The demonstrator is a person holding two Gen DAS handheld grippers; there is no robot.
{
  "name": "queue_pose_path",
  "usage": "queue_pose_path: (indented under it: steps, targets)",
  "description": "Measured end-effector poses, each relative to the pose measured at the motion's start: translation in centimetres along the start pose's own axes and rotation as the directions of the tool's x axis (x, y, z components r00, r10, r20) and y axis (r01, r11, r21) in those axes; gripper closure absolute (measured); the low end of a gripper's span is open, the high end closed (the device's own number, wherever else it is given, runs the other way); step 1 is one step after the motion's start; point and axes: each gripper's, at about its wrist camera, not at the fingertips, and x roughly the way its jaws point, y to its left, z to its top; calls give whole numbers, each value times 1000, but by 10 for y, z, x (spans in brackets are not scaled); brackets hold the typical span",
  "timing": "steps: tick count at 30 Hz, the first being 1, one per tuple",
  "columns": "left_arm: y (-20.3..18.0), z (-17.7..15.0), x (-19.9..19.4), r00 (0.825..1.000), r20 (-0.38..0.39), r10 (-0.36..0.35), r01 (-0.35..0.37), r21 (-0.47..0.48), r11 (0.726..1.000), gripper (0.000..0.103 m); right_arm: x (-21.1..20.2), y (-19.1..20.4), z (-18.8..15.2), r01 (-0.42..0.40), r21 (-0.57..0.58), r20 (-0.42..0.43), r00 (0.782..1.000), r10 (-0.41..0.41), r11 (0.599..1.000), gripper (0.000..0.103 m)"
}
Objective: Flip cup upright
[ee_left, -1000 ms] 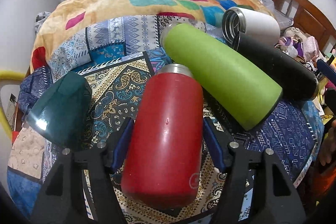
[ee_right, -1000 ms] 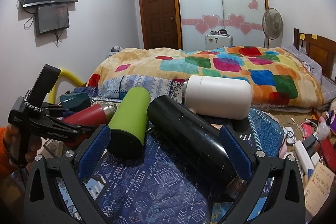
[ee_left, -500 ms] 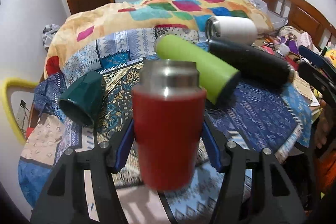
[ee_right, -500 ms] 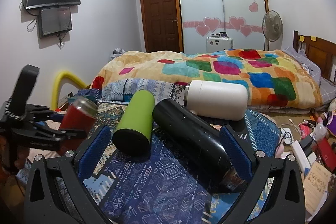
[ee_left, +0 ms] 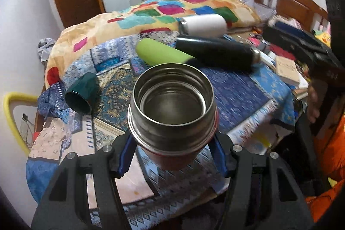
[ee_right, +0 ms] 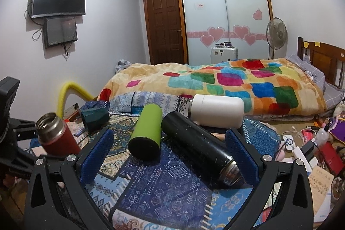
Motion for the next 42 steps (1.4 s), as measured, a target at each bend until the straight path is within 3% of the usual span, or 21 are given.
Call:
queue_pose_path:
  steps: [8, 22, 27, 34, 38, 40, 42]
  targets:
    - [-32, 2, 23, 995, -69, -71, 75, 61, 995, 42, -10, -5, -5, 12, 7, 2, 1000, -12, 1000, 0]
    - [-55, 45, 68, 982, -47, -180, 184, 74, 980, 42, 1, -33, -22, 71, 39, -55, 996, -69, 997, 0]
    - [-60, 36, 82, 974, -92, -206, 213, 75, 974, 42, 13, -35, -32, 72, 43, -108, 992, -67, 996, 0]
    - [-57, 24, 82, 973, -96, -211, 217, 65, 974, 42, 24, -28, -45, 57, 21, -167, 985, -53, 998, 0]
    - [-51, 23, 58, 982, -6, -189, 188, 98, 977, 41, 26, -23, -45, 55, 11, -175, 983, -52, 998, 0]
    - [-39, 24, 42, 979, 40, -201, 198, 75, 977, 40, 25, -23, -45, 51, 16, -175, 983, -47, 999, 0]
    - [-22, 26, 27, 982, 92, -166, 163, 40, 986, 35, 27, -21, -45, 42, 20, -178, 983, -38, 999, 0]
